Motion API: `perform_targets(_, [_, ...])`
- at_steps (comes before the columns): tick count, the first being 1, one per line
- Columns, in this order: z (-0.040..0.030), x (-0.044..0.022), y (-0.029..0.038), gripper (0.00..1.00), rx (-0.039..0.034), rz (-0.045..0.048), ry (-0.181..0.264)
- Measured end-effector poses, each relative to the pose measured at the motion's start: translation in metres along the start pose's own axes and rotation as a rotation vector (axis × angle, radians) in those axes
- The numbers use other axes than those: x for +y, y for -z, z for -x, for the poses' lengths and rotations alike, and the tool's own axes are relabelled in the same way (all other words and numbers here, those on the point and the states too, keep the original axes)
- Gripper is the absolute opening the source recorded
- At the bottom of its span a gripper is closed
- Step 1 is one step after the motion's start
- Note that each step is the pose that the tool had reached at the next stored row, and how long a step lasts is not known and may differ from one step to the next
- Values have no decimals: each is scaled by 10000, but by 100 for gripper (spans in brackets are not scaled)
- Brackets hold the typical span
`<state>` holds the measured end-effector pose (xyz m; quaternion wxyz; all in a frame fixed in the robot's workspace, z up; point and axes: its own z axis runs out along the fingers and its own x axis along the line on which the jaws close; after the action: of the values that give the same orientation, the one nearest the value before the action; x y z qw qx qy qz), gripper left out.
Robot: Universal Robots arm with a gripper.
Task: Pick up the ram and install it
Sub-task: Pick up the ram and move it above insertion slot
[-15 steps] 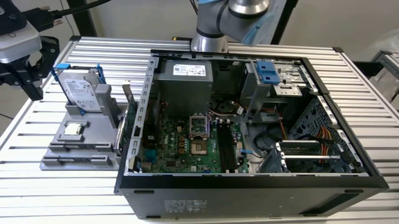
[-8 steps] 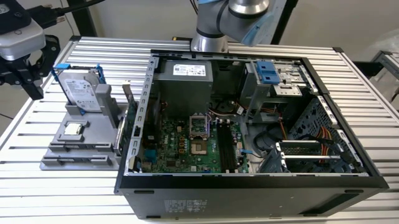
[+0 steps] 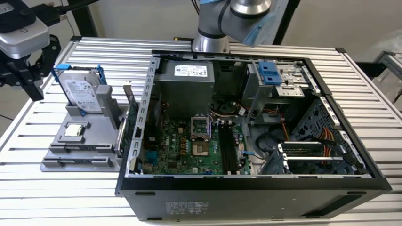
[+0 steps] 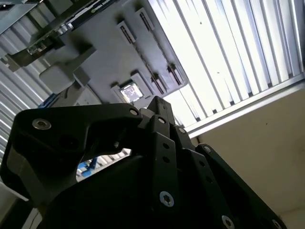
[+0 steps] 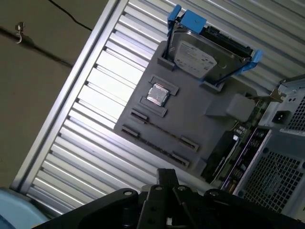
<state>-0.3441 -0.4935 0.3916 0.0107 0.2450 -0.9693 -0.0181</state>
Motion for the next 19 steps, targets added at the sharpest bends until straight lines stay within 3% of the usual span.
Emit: perform_targets(19, [18,33,-1,0,64,-26,1461])
